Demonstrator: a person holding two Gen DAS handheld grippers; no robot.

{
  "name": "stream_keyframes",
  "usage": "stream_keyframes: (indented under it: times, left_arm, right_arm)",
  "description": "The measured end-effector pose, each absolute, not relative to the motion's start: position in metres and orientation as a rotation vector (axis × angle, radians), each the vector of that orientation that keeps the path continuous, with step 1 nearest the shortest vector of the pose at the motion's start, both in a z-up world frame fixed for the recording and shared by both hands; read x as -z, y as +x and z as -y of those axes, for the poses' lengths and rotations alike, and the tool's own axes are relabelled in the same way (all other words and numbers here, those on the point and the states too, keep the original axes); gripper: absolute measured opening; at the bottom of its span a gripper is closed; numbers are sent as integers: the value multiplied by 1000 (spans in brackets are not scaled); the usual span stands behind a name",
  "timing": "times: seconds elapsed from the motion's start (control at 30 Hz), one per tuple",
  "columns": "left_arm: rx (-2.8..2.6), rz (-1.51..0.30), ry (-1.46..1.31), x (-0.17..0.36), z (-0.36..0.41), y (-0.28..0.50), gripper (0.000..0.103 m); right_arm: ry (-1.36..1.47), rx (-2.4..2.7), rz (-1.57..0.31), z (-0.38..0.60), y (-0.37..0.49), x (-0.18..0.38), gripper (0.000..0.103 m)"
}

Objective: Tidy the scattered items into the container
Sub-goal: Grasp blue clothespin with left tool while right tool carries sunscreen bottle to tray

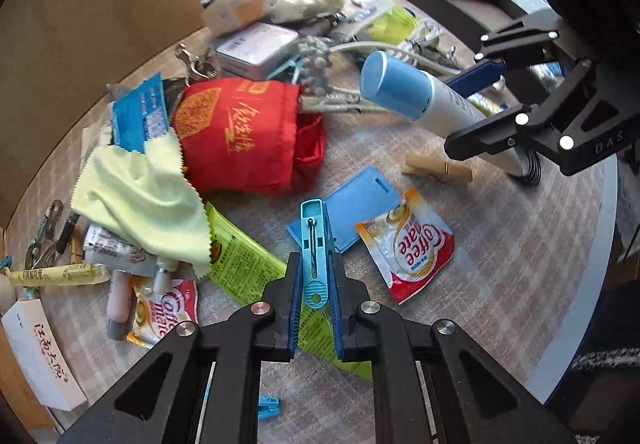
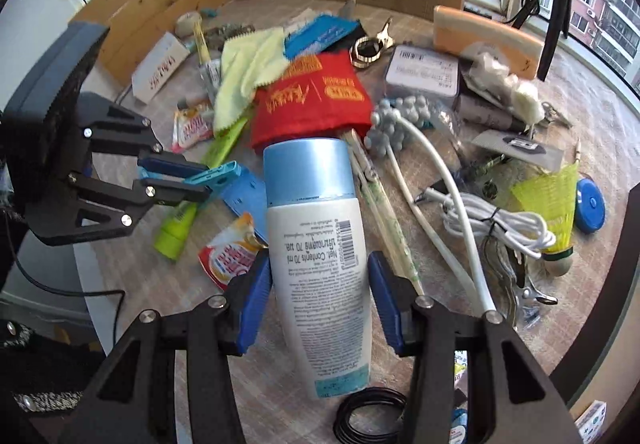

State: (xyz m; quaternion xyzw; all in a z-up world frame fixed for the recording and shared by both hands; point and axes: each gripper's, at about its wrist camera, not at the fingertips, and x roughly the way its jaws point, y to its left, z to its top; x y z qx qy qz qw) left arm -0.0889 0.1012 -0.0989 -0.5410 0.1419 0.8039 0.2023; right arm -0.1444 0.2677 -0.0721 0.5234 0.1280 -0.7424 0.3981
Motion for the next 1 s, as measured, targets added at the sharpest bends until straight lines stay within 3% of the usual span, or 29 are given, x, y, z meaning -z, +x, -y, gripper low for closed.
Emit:
stream_keyframes:
  times: [0.23, 0.43, 1.0]
  left_arm:
    - [-2348, -318, -1417, 64, -97, -83, 11]
    - [-2377, -357, -1316, 39, -140, -96, 11]
    - [-2253, -359, -1117, 18, -396, -119, 12]
  right_arm:
    - [1271, 1984, -226, -263, -127, 56, 47]
    - [1271, 2148, -124, -314, -129, 34, 47]
    - [1404, 2738, 184, -595, -133, 2, 47]
